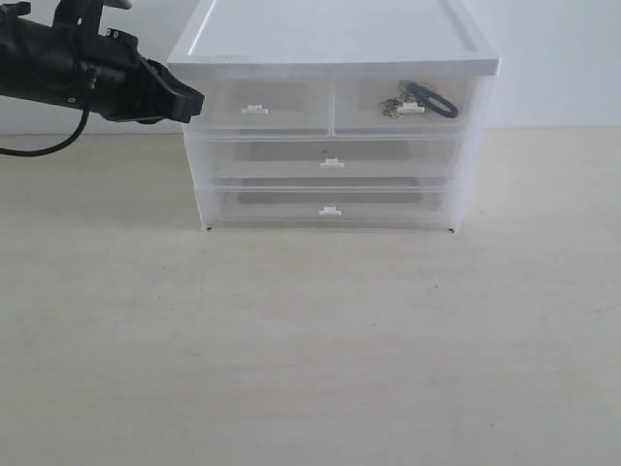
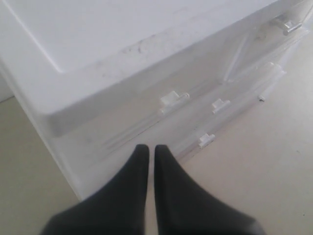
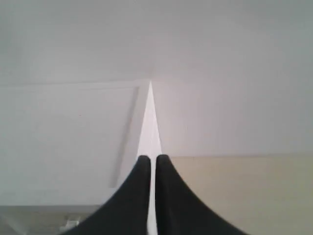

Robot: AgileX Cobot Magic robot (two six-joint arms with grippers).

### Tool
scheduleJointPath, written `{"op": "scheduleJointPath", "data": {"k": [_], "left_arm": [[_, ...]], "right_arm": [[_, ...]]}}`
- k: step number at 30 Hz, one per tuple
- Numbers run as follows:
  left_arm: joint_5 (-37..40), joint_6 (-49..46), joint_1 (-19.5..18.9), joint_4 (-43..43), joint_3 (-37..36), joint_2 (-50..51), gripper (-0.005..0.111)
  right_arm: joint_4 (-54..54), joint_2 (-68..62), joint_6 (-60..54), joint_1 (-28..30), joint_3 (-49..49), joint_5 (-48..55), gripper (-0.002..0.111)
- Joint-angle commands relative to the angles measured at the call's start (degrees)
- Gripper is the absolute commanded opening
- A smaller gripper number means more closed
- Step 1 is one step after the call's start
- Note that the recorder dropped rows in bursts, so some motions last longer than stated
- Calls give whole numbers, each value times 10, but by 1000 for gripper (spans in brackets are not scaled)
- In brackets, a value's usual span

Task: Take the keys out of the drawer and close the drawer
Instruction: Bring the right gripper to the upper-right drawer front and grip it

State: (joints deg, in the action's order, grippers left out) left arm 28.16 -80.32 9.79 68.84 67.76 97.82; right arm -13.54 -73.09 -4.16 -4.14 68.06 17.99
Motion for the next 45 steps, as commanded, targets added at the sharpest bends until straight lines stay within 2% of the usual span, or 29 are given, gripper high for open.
{"op": "scheduleJointPath", "data": {"k": [1,3,7,9,12,15,20,23,27,29,34,39,45], "left_arm": [[7,-5,3,8,2,0,4],[7,-5,3,8,2,0,4],[8,-5,3,8,2,0,4],[18,-5,3,8,2,0,4],[28,-5,3,8,2,0,4],[20,-14,3,8,2,0,4],[5,-23,3,37,2,0,4],[5,-39,3,44,2,0,4],[2,-49,3,50,2,0,4],[1,-63,3,59,2,0,4],[-1,-108,3,90,7,2,4],[-11,-139,9,85,11,15,4],[-84,-168,34,72,13,44,4]], "right_arm": [[-168,-24,-22,80,4,105,0],[-296,-56,-129,105,4,188,0],[-603,-133,-373,109,-6,386,0],[-742,-158,-466,103,-50,415,0],[-864,-180,-593,103,-139,416,0],[-864,-212,-673,104,-191,446,0],[-864,-276,-683,103,-205,465,3],[-864,-298,-681,104,-189,429,16],[-864,-307,-684,104,-163,402,43],[-864,-308,-684,103,-146,402,49],[-864,-330,-653,87,-109,403,50],[-864,-371,-627,75,-70,438,50],[-864,-395,-618,76,-52,459,47]]}}
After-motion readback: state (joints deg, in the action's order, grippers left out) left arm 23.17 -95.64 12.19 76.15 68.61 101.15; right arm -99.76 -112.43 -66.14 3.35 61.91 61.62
